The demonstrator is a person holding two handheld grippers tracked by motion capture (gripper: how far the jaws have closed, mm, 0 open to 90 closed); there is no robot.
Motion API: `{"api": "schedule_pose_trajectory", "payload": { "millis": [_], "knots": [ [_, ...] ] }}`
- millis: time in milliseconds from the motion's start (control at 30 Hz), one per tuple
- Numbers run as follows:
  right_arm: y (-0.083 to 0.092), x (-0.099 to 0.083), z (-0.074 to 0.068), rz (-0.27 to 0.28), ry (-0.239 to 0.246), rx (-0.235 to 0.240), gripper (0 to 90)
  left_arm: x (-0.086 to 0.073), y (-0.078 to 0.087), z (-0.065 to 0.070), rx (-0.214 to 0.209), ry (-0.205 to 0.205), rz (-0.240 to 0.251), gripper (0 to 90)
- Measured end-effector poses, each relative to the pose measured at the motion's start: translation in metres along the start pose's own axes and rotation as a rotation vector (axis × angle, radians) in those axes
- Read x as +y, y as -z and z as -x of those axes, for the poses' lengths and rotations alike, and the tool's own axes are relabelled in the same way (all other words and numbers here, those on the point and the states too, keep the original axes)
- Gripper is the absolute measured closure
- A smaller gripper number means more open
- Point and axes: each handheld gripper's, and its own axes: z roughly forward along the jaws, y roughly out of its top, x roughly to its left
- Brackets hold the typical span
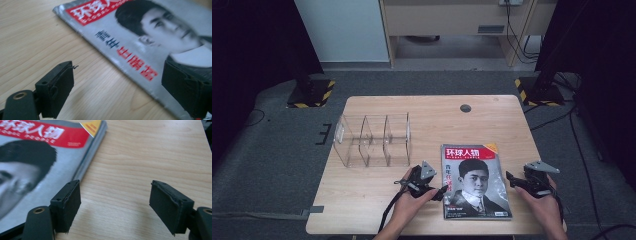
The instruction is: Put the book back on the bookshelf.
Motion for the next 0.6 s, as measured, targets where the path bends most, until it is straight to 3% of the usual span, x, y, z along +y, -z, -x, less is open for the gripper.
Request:
{"api": "schedule_pose_trajectory", "payload": {
  "millis": [133,400,600],
  "knots": [
    [0.001,0.004,-0.008,0.018,0.013,0.038,26.1,0.004,-0.002,0.005,-0.001,-0.026,0.009,12.9],
    [-0.001,0.007,-0.02,0.011,0.025,0.075,25.0,0.008,-0.011,0.02,-0.053,-0.067,0.003,16.8],
    [-0.007,0.007,-0.029,-0.008,0.043,0.119,23.1,0.006,-0.022,0.028,-0.042,-0.103,-0.031,20.6]
  ]
}}
